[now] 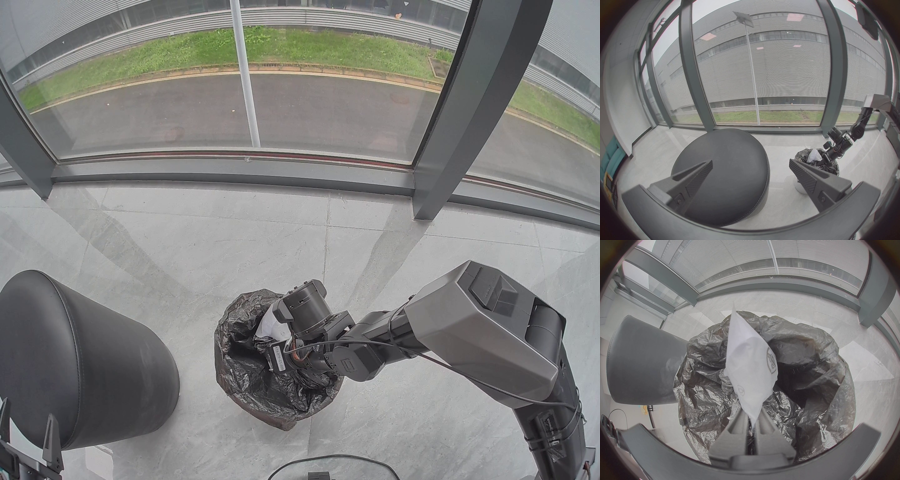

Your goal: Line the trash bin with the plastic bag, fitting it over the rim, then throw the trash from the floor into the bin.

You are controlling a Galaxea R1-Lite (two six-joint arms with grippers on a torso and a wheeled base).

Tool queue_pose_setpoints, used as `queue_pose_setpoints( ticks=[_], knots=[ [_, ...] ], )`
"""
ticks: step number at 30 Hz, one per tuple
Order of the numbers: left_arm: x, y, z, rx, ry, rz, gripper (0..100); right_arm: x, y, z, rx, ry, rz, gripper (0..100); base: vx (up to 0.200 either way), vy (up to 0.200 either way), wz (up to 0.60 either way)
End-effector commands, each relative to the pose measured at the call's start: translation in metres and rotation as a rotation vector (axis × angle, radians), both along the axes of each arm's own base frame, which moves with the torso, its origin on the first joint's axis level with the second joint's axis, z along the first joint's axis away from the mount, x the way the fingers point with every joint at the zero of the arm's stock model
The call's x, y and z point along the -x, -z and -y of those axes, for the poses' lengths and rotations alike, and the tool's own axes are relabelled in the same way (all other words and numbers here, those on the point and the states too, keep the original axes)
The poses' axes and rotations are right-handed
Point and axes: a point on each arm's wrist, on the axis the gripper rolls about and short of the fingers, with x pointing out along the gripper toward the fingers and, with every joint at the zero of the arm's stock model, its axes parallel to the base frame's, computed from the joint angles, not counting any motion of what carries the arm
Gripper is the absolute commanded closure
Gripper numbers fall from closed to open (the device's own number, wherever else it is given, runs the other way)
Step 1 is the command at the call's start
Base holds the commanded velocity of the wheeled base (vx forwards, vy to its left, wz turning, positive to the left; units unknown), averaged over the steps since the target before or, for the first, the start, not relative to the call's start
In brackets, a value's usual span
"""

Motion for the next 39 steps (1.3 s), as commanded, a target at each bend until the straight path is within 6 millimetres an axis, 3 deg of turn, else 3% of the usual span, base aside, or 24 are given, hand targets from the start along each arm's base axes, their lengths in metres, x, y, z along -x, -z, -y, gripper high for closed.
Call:
queue_pose_setpoints(
  ticks=[1, 7, 8, 21, 25, 28, 31, 39],
  knots=[
    [-0.001, 0.005, 0.001, -0.069, 0.034, -0.013, 0, -0.002, 0.000, 0.002, 0.002, 0.003, 0.003, 100, 0.000, 0.000, 0.00],
    [-0.001, 0.005, 0.002, -0.090, 0.093, -0.016, 0, -0.002, 0.004, 0.002, 0.012, -0.002, 0.001, 100, 0.000, 0.000, 0.00],
    [-0.001, 0.005, 0.002, -0.086, 0.082, -0.015, 0, -0.002, 0.004, 0.002, 0.015, -0.006, 0.004, 0, 0.000, 0.000, 0.00],
    [-0.001, 0.006, 0.001, -0.012, 0.068, -0.012, 0, -0.006, -0.005, -0.001, -0.022, 0.019, 0.070, 0, 0.000, 0.000, 0.00],
    [-0.001, 0.006, 0.001, -0.007, 0.068, -0.011, 0, -0.003, -0.029, 0.002, -0.047, 0.030, 0.106, 0, 0.000, 0.000, 0.00],
    [-0.001, 0.006, 0.001, -0.004, 0.069, -0.011, 0, 0.010, -0.062, 0.007, -0.086, 0.022, 0.139, 0, 0.000, 0.000, 0.00],
    [-0.001, 0.006, 0.001, -0.003, 0.069, -0.011, 0, 0.024, -0.075, 0.006, -0.120, 0.016, 0.132, 0, 0.000, 0.000, 0.00],
    [-0.001, 0.006, 0.001, -0.003, 0.069, -0.011, 0, 0.047, -0.063, -0.001, -0.122, -0.032, 0.080, 0, 0.000, 0.000, 0.00]
  ],
)
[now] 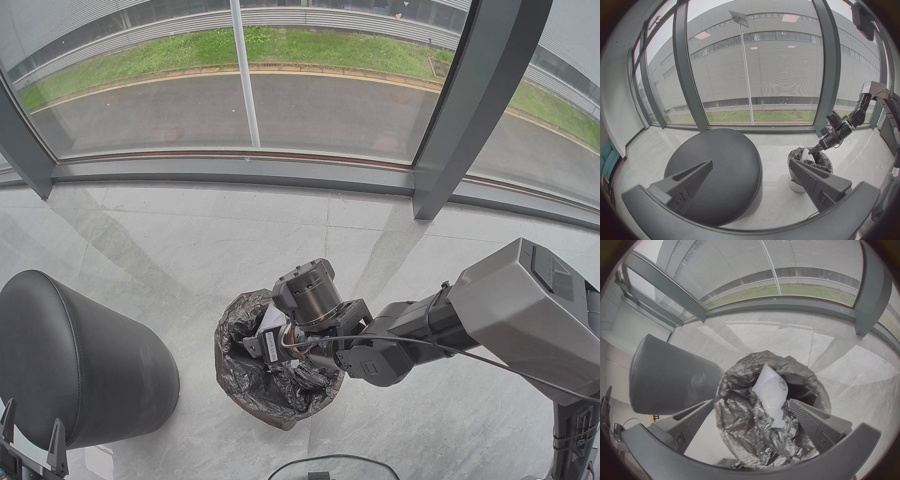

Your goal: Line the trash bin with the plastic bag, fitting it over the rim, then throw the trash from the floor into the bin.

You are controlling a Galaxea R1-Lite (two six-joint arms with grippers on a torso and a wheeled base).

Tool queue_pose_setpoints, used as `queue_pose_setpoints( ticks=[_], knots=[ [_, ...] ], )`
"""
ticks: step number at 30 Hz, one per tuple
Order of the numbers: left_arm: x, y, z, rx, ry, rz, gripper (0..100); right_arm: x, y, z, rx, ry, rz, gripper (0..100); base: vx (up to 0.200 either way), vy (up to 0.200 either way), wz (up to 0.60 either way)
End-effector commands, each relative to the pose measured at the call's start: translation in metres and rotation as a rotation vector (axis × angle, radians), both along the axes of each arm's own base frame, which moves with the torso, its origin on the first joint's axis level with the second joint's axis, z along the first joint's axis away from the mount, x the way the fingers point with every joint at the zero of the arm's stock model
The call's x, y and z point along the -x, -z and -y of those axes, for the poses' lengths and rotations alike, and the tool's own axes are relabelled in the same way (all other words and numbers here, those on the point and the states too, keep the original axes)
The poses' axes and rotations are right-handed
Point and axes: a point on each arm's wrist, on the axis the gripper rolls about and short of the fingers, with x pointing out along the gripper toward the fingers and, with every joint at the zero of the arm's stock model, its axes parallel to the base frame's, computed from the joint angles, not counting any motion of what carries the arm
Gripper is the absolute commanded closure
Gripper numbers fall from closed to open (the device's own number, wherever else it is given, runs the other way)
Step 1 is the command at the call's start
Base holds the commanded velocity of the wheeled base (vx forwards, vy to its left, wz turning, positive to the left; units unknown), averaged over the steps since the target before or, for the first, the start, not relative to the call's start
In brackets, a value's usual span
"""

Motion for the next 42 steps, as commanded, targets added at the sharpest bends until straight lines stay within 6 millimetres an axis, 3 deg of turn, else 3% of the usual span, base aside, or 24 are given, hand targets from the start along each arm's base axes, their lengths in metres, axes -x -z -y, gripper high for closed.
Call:
queue_pose_setpoints(
  ticks=[1, 11, 18, 29, 42],
  knots=[
    [0.000, 0.005, 0.000, 0.000, 0.000, -0.004, 0, 0.013, -0.004, -0.002, -0.008, -0.040, -0.013, 0, 0.000, 0.000, 0.00],
    [0.000, 0.005, 0.000, 0.001, -0.003, -0.003, 0, 0.010, 0.020, -0.008, -0.021, -0.147, -0.102, 0, 0.000, 0.000, 0.00],
    [0.000, 0.005, 0.000, 0.003, -0.005, -0.003, 0, -0.005, 0.053, -0.020, 0.006, -0.140, -0.120, 0, 0.000, 0.000, 0.00],
    [0.000, 0.005, 0.000, 0.006, -0.007, -0.001, 0, -0.026, 0.083, -0.021, 0.028, -0.106, -0.127, 0, 0.000, 0.000, 0.00],
    [0.000, 0.005, 0.000, 0.008, -0.009, -0.001, 0, -0.038, 0.092, -0.021, 0.029, -0.092, -0.117, 0, 0.000, 0.000, 0.00]
  ],
)
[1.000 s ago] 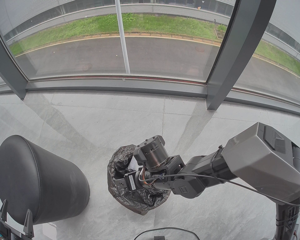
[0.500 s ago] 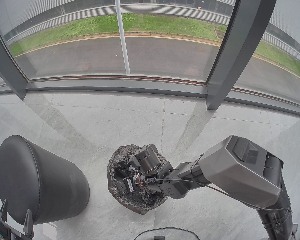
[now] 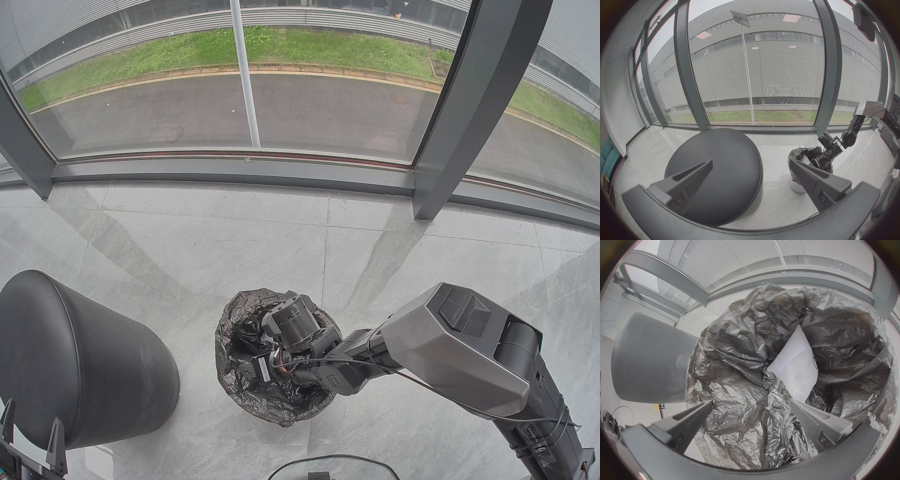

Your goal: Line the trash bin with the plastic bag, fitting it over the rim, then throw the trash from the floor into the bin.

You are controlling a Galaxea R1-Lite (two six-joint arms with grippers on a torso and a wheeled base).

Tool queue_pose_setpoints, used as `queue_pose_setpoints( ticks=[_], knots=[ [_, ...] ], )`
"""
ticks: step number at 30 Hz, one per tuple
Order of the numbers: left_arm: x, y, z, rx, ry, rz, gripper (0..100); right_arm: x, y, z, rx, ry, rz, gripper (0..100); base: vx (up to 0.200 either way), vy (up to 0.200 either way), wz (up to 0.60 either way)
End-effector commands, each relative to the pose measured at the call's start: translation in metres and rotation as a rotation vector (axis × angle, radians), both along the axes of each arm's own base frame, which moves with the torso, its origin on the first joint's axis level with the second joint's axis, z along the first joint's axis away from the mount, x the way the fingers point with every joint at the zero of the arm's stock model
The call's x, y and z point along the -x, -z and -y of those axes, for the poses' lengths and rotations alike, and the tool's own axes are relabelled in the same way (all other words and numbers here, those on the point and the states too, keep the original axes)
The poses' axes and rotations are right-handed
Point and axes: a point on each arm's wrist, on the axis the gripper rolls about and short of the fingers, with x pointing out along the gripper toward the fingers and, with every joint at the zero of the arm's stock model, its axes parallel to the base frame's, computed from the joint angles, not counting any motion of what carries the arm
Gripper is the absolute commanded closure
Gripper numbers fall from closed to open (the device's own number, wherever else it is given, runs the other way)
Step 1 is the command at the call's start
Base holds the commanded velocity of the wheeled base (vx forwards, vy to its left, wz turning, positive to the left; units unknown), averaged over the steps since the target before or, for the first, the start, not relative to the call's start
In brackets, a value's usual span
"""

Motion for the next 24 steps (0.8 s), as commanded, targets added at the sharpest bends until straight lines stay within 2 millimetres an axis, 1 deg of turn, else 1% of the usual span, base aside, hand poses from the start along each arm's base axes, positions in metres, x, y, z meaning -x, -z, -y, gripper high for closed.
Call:
queue_pose_setpoints(
  ticks=[1, 5, 7, 8, 9, 12, 13, 14, 16, 17, 19, 23, 24],
  knots=[
    [0.000, 0.005, 0.000, 0.001, -0.001, -0.001, 0, -0.002, 0.006, 0.000, 0.007, 0.005, -0.006, 0, 0.000, 0.000, 0.00],
    [0.000, 0.005, 0.000, 0.001, -0.001, -0.001, 0, -0.002, 0.000, 0.001, -0.004, 0.010, 0.001, 0, 0.000, 0.000, 0.00],
    [0.000, 0.005, 0.000, 0.005, -0.002, 0.001, 0, 0.000, -0.022, 0.003, -0.025, 0.027, 0.032, 0, 0.000, 0.000, 0.00],
    [0.000, 0.005, 0.000, 0.005, -0.001, 0.001, 0, 0.000, -0.023, 0.003, -0.026, 0.027, 0.033, 0, 0.000, 0.000, 0.00],
    [0.000, 0.005, 0.000, 0.008, -0.001, 0.001, 0, 0.001, -0.034, 0.006, -0.033, 0.034, 0.043, 0, 0.000, 0.000, 0.00],
    [0.000, 0.005, 0.000, 0.011, 0.000, 0.002, 0, 0.013, -0.073, 0.018, -0.073, 0.043, 0.078, 0, 0.000, 0.000, 0.00],
    [0.000, 0.005, 0.000, 0.011, 0.000, 0.002, 0, 0.015, -0.074, 0.018, -0.074, 0.042, 0.079, 0, 0.000, 0.000, 0.00],
    [0.000, 0.005, 0.000, 0.013, 0.000, 0.003, 0, 0.021, -0.091, 0.023, -0.092, 0.049, 0.109, 0, 0.000, 0.000, 0.00],
    [0.000, 0.005, 0.000, 0.017, 0.000, 0.004, 0, 0.030, -0.108, 0.031, -0.105, 0.076, 0.156, 0, 0.000, 0.000, 0.00],
    [0.000, 0.005, 0.000, 0.019, 0.000, 0.004, 0, 0.032, -0.113, 0.034, -0.104, 0.084, 0.170, 0, 0.000, 0.000, 0.00],
    [0.000, 0.005, 0.000, 0.025, -0.001, 0.005, 0, 0.045, -0.127, 0.048, -0.107, 0.094, 0.206, 0, 0.000, 0.000, 0.00],
    [0.000, 0.005, 0.000, 0.027, -0.001, 0.006, 0, 0.064, -0.142, 0.073, -0.095, 0.091, 0.252, 0, 0.000, 0.000, 0.00],
    [0.000, 0.005, 0.000, 0.031, -0.002, 0.008, 0, 0.074, -0.149, 0.087, -0.106, 0.106, 0.278, 0, 0.000, 0.000, 0.00]
  ],
)
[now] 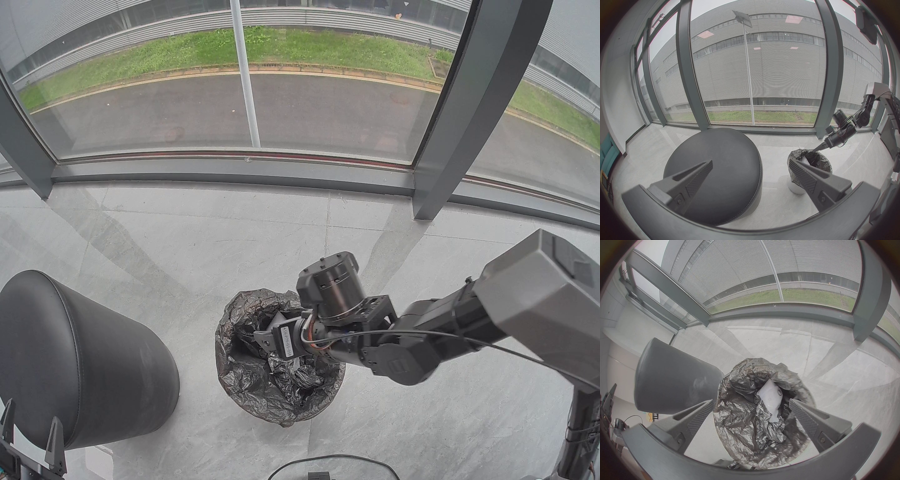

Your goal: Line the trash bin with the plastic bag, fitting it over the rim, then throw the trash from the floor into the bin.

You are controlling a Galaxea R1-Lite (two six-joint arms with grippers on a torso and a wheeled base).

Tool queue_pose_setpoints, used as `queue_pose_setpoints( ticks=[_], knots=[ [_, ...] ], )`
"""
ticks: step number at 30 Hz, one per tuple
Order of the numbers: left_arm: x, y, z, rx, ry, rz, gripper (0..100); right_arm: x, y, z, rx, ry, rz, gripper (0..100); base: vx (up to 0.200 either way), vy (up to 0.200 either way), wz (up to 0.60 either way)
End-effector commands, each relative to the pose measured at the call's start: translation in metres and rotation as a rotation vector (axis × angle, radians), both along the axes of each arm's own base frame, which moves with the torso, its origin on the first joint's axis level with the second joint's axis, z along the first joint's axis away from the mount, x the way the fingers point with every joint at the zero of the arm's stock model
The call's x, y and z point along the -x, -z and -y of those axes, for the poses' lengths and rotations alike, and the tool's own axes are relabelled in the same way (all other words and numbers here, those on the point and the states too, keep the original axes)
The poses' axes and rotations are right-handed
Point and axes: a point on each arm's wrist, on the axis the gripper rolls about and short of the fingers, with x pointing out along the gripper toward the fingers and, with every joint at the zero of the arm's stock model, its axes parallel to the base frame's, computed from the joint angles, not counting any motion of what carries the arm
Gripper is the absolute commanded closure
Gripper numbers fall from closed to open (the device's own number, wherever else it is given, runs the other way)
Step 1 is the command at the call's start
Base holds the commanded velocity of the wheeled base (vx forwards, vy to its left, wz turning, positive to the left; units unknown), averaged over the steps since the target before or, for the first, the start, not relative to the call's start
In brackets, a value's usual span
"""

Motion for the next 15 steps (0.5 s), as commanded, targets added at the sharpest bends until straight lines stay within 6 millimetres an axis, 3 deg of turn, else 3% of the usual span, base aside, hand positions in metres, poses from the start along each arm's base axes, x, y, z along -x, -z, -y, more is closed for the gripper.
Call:
queue_pose_setpoints(
  ticks=[1, 5, 6, 8, 10, 12, 13, 15],
  knots=[
    [0.000, 0.005, 0.000, 0.016, -0.003, 0.004, 0, 0.042, -0.058, 0.052, -0.063, 0.041, 0.146, 0, 0.000, 0.000, 0.00],
    [0.000, 0.005, -0.001, 0.054, -0.028, 0.010, 0, 0.069, -0.088, 0.102, -0.115, 0.121, 0.252, 0, 0.000, 0.000, 0.00],
    [0.000, 0.005, -0.001, 0.056, -0.030, 0.011, 0, 0.071, -0.091, 0.106, -0.120, 0.125, 0.259, 0, 0.000, 0.000, 0.00],
    [0.000, 0.005, -0.001, 0.057, -0.033, 0.011, 0, 0.087, -0.106, 0.146, -0.123, 0.186, 0.311, 0, 0.000, 0.000, 0.00],
    [0.000, 0.005, -0.001, 0.056, -0.033, 0.011, 0, 0.100, -0.111, 0.178, -0.127, 0.244, 0.336, 0, 0.000, 0.000, 0.00],
    [0.000, 0.005, -0.001, 0.056, -0.033, 0.011, 0, 0.104, -0.112, 0.186, -0.128, 0.262, 0.342, 0, 0.000, 0.000, 0.00],
    [0.000, 0.005, -0.001, 0.056, -0.031, 0.011, 0, 0.116, -0.115, 0.207, -0.133, 0.306, 0.368, 0, 0.000, 0.000, 0.00],
    [0.000, 0.005, -0.001, 0.057, -0.031, 0.011, 0, 0.132, -0.120, 0.230, -0.145, 0.360, 0.410, 0, 0.000, 0.000, 0.00]
  ],
)
